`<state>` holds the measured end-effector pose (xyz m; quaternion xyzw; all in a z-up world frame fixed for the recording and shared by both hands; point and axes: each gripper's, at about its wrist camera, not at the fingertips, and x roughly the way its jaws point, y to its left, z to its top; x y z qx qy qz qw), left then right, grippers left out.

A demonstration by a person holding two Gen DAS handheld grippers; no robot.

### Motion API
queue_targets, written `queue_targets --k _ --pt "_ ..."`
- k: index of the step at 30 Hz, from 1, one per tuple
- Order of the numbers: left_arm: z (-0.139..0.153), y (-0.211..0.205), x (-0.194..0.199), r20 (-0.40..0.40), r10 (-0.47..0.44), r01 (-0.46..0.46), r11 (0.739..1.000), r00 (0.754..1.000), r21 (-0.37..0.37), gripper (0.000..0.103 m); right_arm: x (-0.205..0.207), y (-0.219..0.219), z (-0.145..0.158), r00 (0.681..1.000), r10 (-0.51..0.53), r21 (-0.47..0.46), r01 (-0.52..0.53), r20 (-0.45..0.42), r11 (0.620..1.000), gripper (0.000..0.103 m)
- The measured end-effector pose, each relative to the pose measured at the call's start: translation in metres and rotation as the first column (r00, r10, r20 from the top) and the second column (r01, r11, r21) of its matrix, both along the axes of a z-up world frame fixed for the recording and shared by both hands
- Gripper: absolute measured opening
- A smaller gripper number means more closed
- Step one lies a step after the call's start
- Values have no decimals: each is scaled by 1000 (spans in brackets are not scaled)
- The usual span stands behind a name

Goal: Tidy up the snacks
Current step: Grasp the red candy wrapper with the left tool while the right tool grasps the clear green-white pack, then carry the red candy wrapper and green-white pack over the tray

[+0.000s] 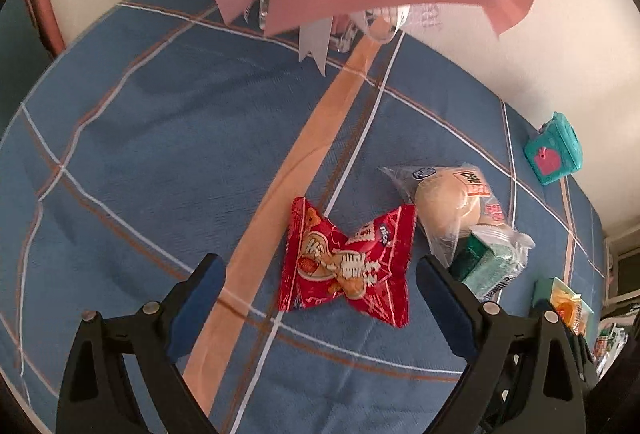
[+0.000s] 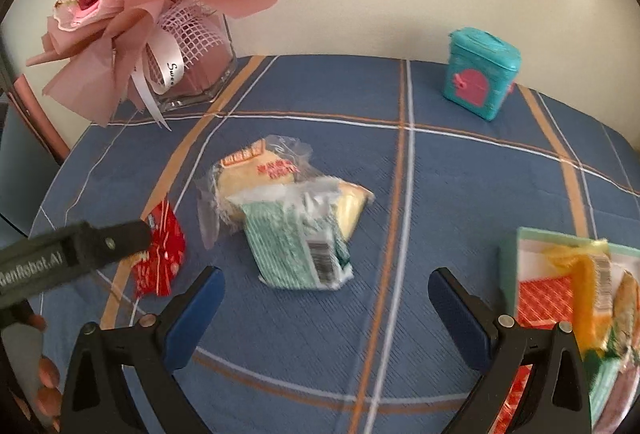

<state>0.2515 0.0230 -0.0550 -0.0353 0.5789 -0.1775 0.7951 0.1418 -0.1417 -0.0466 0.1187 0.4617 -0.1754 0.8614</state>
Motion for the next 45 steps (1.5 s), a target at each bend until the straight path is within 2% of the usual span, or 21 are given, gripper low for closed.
queue_targets --k 3,5,8,11,12,13,16,22,28,38,45 --pt "-12 -2 5 -34 -11 10 1000 999 -10 79 10 1 -4 1000 7 -8 -7 -1 1000 97" --pt "-19 -3 8 -67 -10 7 999 998 -52 78 15 3 -6 1000 12 -14 -12 2 1000 92" --pt "-23 -6 9 -77 -22 17 997 997 -75 70 20 5 -9 1000 20 -22 -20 -1 1000 82" --pt "-28 -11 8 -99 -33 25 996 995 -83 56 25 7 -13 1000 25 -22 -25 -12 999 73" --pt "-30 -11 7 -104 -31 21 996 994 -92 53 24 8 -14 1000 24 -23 -24 -13 999 66" --pt "-30 -12 7 -102 -31 21 995 994 -97 51 24 8 -15 1000 21 -22 -21 -13 1000 60" --pt "-28 -14 4 -90 -38 30 996 995 -89 49 23 7 -15 1000 21 -8 -21 -12 1000 53" --pt "-20 -16 -6 -90 -16 9 997 996 -79 48 16 7 -9 1000 25 9 -25 -19 1000 52" --pt "-6 -24 -23 -91 -2 -7 995 996 -95 48 -9 7 6 999 13 16 -13 -30 1000 52" --pt "24 -35 -82 -73 -18 5 986 997 -169 48 -73 -5 36 998 -43 26 45 -56 999 52" --pt "38 -45 -122 -24 -32 28 986 999 -166 48 -123 -17 51 995 -82 20 84 -61 996 52"
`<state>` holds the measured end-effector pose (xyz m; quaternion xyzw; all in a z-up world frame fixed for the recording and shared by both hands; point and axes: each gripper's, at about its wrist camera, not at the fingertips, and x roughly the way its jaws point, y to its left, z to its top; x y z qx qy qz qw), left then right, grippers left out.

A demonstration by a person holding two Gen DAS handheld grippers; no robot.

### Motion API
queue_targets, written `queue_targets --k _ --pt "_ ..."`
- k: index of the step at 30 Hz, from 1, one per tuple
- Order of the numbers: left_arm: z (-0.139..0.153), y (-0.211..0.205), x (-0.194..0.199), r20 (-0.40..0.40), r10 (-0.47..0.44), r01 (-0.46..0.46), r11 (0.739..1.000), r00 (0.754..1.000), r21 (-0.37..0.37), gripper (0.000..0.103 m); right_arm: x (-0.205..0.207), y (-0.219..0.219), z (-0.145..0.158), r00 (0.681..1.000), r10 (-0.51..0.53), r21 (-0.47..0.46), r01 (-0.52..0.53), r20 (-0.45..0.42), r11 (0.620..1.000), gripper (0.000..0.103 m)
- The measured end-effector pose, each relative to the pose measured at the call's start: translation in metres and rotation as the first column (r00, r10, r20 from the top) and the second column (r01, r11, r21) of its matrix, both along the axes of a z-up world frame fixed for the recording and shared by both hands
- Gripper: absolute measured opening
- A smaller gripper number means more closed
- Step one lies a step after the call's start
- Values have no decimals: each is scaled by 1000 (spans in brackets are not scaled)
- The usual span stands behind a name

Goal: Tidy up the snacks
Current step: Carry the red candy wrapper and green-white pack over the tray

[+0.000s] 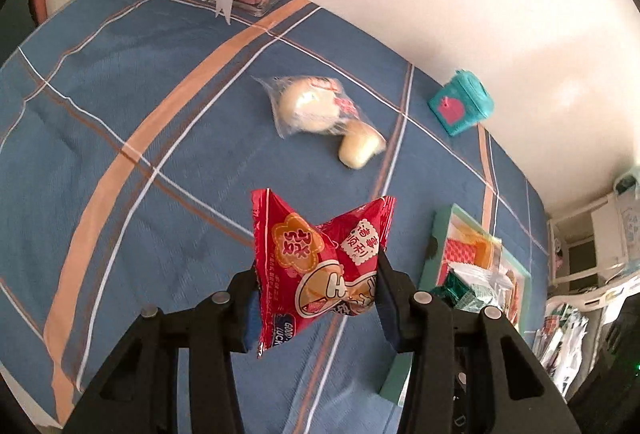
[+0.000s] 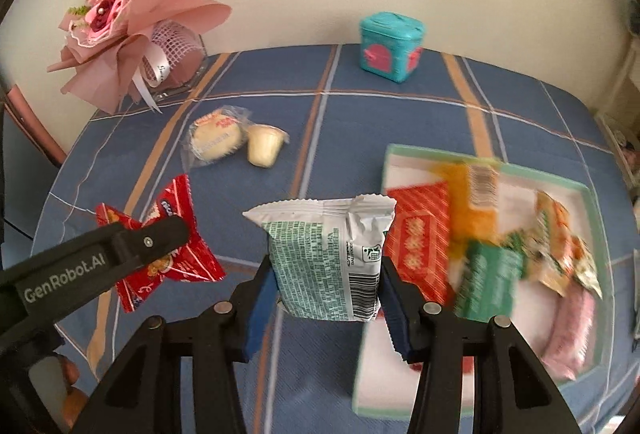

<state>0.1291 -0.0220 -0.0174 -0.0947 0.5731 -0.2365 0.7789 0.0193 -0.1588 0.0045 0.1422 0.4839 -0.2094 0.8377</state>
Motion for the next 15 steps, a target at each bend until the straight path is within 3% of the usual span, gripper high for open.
queue_targets --k 7,15 --pt "13 -14 -32 60 -37 35 999 998 25 48 -40 -12 7 999 -41 18 41 -1 999 52" --pt "13 -33 -57 58 -95 93 995 994 39 48 -75 -23 5 996 -82 59 83 -20 995 52"
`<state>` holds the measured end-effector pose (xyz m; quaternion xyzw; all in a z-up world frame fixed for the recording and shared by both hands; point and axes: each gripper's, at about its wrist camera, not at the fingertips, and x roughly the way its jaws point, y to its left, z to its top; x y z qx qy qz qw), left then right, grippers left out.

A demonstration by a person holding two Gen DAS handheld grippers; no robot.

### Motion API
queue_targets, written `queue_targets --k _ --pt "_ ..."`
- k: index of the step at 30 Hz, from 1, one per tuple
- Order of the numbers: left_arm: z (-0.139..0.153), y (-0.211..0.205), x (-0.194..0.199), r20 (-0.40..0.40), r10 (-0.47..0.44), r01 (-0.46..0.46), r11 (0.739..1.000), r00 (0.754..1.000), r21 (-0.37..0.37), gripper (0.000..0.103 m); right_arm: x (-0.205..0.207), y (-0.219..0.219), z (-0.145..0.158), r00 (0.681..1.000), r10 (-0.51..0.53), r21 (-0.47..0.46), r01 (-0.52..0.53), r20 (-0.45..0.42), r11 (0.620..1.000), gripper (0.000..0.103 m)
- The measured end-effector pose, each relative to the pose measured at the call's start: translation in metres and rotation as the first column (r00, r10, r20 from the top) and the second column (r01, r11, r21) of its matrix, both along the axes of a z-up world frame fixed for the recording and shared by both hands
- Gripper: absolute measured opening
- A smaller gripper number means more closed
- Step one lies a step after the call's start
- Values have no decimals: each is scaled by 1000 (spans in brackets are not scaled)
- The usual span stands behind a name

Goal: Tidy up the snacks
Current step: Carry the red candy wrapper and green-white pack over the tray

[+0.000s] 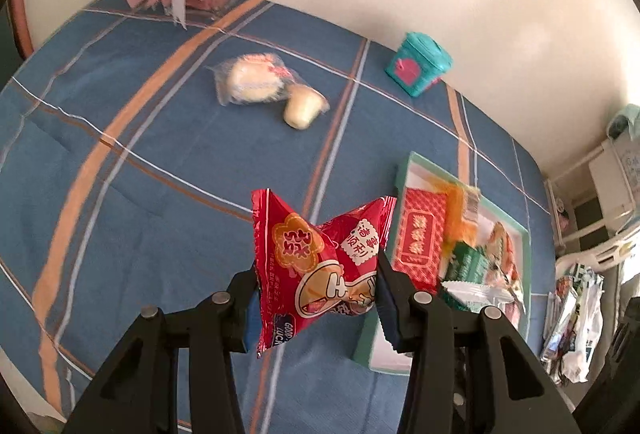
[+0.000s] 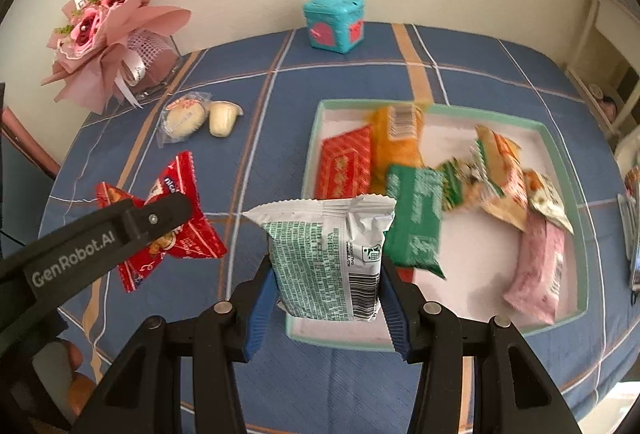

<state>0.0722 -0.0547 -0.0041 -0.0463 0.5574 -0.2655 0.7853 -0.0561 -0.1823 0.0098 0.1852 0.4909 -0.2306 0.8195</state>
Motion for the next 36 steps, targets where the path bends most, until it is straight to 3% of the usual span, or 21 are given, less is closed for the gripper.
queue_targets --k 19,36 --pt "-22 -70 -60 -82 -159 160 987 984 4 49 -55 -84 -18 980 -181 66 187 -85 980 52" --pt "-40 -90 -74 -113 -179 182 983 977 19 49 -67 -104 -43 971 -193 113 210 -144 971 52"
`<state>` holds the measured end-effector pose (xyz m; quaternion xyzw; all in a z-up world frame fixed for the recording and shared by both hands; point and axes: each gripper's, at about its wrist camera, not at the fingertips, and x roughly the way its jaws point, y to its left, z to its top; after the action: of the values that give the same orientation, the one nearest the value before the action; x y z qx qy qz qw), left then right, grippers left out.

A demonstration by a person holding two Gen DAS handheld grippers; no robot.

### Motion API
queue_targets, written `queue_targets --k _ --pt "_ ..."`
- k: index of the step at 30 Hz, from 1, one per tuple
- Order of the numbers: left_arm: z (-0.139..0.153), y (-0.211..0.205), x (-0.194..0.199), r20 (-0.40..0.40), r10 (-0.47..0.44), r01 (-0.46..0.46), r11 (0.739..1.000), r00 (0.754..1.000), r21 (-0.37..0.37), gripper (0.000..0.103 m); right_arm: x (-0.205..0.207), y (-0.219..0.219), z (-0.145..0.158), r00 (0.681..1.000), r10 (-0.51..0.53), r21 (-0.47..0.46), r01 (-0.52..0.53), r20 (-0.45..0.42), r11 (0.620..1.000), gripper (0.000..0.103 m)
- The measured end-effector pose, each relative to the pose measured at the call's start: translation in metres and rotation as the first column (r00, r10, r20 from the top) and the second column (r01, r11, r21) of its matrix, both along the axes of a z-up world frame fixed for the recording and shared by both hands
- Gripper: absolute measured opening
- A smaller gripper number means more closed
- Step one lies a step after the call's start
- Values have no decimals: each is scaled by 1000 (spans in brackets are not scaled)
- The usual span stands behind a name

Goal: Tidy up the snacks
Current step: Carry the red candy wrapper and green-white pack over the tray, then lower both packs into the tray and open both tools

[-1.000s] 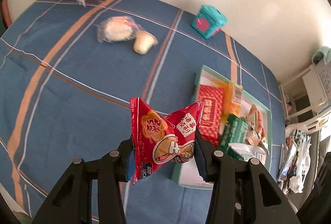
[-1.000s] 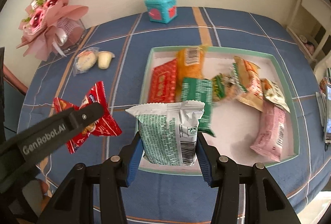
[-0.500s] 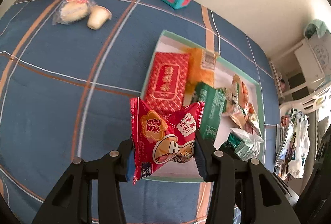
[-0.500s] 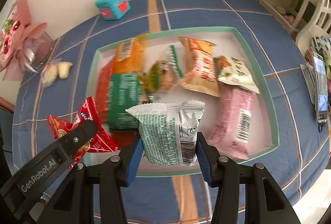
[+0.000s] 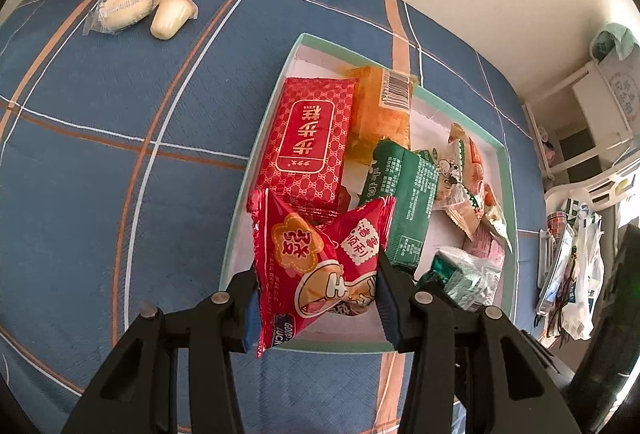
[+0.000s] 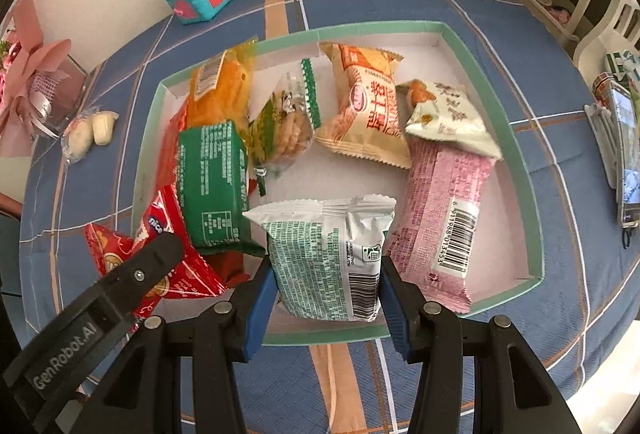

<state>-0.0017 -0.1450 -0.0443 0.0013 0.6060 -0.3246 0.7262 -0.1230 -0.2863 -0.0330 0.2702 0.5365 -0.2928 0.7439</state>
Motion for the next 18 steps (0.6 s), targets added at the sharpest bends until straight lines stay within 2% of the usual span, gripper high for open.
queue_targets --k 4,10,14,18 --pt "-3 2 5 -17 20 -21 1000 1000 -15 49 6 -2 -11 1000 0 17 0 -14 1000 52" --pt "3 11 10 0 53 -53 998 999 -16 49 6 -5 -15 1000 -9 12 9 -27 1000 52" --pt "8 14 13 60 63 -64 998 996 18 49 4 -9 -15 1000 -13 18 13 -23 1000 52" --pt "6 18 17 57 76 -78 997 995 26 49 4 -10 -14 1000 -14 19 14 -23 1000 52"
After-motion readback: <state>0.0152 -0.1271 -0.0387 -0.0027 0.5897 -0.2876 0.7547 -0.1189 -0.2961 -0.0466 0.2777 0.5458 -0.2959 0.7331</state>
